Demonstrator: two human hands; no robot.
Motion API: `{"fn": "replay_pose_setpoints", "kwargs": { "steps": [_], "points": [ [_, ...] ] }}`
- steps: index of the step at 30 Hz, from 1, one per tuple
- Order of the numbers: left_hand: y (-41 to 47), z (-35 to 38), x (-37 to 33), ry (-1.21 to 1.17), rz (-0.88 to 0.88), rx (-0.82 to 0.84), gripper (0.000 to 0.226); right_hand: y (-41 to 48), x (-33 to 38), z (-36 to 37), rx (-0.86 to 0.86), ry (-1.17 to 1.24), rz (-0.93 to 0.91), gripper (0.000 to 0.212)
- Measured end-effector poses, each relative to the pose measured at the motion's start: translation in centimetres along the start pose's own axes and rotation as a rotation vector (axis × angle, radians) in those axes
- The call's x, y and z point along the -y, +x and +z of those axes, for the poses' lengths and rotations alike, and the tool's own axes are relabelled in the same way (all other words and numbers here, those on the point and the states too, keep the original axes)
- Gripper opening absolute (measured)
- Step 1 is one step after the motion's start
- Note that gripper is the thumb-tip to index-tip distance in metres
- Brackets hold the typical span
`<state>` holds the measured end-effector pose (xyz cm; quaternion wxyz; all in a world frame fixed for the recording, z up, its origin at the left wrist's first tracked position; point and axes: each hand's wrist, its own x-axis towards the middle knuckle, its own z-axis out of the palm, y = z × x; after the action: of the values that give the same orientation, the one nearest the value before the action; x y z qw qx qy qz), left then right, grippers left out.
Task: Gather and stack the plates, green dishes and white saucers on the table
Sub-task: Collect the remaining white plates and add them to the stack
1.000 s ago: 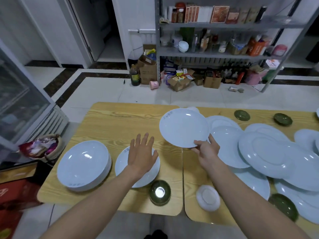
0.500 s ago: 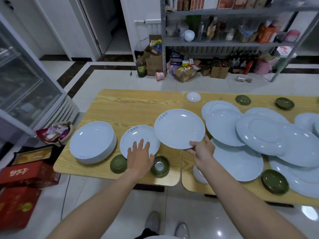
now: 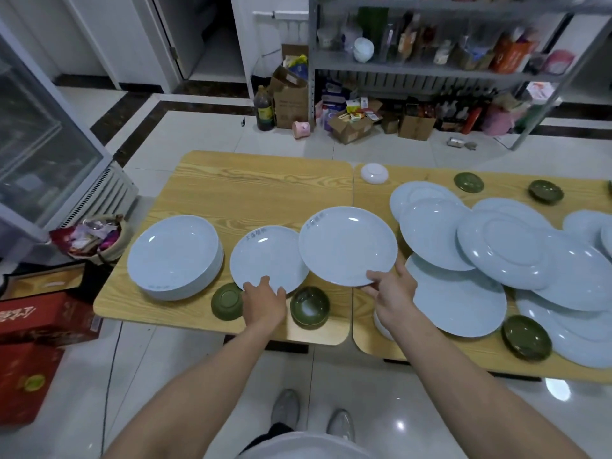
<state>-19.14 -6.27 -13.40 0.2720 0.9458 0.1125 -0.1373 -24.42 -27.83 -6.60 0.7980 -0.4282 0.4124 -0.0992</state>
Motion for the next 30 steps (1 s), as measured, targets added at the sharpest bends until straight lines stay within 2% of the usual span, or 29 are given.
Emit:
{"fn": "replay_pose_setpoints", "kwargs": {
  "steps": [3, 9, 13, 18, 22, 25, 30],
  "points": [
    [0.3, 0.3, 0.0, -0.155, -0.117, 0.035, 0.049, -0.1, -0.4, 0.3, -0.020, -0.022, 0.018, 0.077],
    [1.1, 1.2, 0.2, -0.290, -0.205, 0.067, 0.037, -0.2, -0.5, 1.0, -0.034, -0.037, 0.051, 0.077],
    [1.5, 1.7, 0.5, -0.404, -0.241, 0.030, 0.045, -0.3, -0.7, 1.2, -0.021, -0.027, 0.069, 0.077],
    [1.8, 2.6, 1.4, -0.704, -0.379, -0.058, 0.050, -0.6, -1.3, 1.4, -0.022, -0.008, 0.075, 0.076],
    [2.1, 3.1, 1.6, -1.048, -0.504, -0.089, 0.059, -0.6, -1.7, 1.2, -0.027, -0.004, 0.073, 0.076],
    [2.2, 3.2, 1.3, -1.176, -0.524, -0.133, 0.062, -0.6, -1.9, 1.1, -0.035, -0.013, 0.076, 0.077],
    [2.6, 2.7, 1.0, -1.254, -0.485, -0.171, 0.062, -0.6, -2.0, 1.2, -0.055, -0.026, 0.075, 0.077]
  ]
}}
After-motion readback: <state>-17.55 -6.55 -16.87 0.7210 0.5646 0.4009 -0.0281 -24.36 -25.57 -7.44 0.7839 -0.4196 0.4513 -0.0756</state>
